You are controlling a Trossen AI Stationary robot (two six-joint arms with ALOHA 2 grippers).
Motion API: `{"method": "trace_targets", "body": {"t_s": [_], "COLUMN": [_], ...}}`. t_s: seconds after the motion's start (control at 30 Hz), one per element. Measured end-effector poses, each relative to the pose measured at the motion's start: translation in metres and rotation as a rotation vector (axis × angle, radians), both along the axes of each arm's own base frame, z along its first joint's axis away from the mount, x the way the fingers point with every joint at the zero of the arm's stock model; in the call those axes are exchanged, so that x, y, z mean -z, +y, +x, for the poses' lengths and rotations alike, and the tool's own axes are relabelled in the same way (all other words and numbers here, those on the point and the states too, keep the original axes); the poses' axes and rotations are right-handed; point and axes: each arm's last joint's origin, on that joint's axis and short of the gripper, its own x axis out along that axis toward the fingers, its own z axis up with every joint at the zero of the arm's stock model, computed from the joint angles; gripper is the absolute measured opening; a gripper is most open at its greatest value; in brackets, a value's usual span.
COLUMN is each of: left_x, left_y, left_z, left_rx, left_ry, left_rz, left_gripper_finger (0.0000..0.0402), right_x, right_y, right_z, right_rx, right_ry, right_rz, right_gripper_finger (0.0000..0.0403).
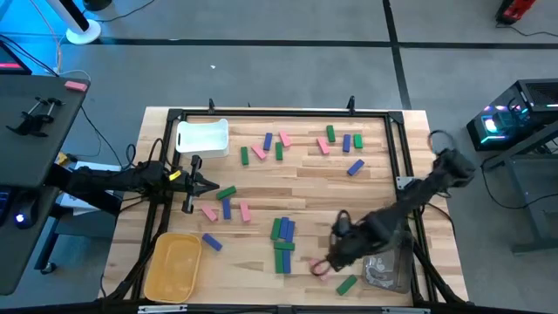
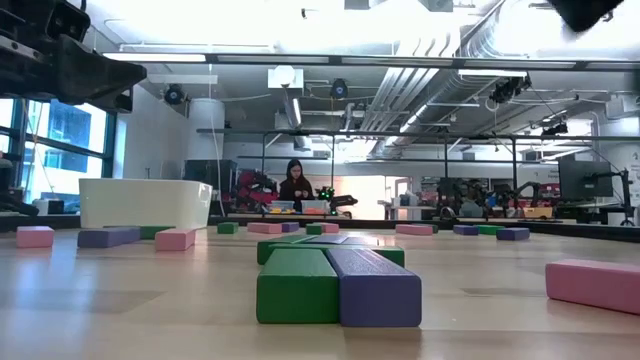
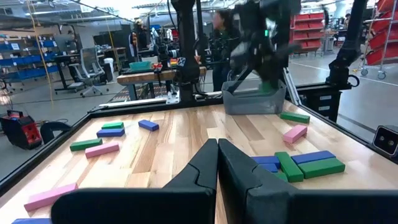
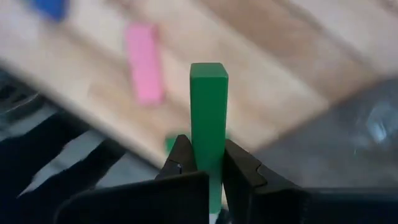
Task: Sort blocks
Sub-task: Put the green block into the black transparent bin
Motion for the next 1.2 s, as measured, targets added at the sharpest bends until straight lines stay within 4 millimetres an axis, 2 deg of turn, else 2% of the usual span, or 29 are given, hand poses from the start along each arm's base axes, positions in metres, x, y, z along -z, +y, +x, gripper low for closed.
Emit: {"method": "trace_targets", "body": {"t_s": [0.1,0.27,0.5,0.67,0.83,0.93,1.03,1.2], "left_x": [0.000,0.000,0.000,0.000,0.000,0.000,0.000,0.000], "left_y": [0.000,0.000,0.000,0.000,0.000,0.000,0.000,0.000], "left_z": [0.000,0.000,0.000,0.000,0.000,0.000,0.000,0.000], "left_rx": [0.000,0.000,0.000,0.000,0.000,0.000,0.000,0.000], "left_ry": [0.000,0.000,0.000,0.000,0.000,0.000,0.000,0.000], "left_rz": [-0.001,0.000,0.000,-0.001,0.000,-0.001,0.000,0.000], "left_gripper_finger": [0.0001,0.0001,0.0001,0.0001,0.0001,0.0001,0.0001,0.0001], "right_x": [-0.015,-0.014,-0.008,-0.009,-0.009,-0.008,-0.009,-0.014], "right_y": [0.009,0.028,0.046,0.046,0.043,0.042,0.047,0.048], "right_z": [-0.028,-0.068,-0.089,-0.099,-0.100,-0.093,-0.077,-0.047], "right_rx": [0.027,0.109,0.210,0.224,0.229,0.220,0.178,0.193], "right_ry": [0.068,0.261,0.363,0.454,0.464,0.420,0.222,-0.080], "right_rz": [0.037,-0.026,-0.054,-0.075,-0.101,-0.085,-0.023,0.033], "right_gripper_finger": [0.0002,0.0001,0.0007,0.0058,0.0138,0.0171,0.0183,0.0175]}}
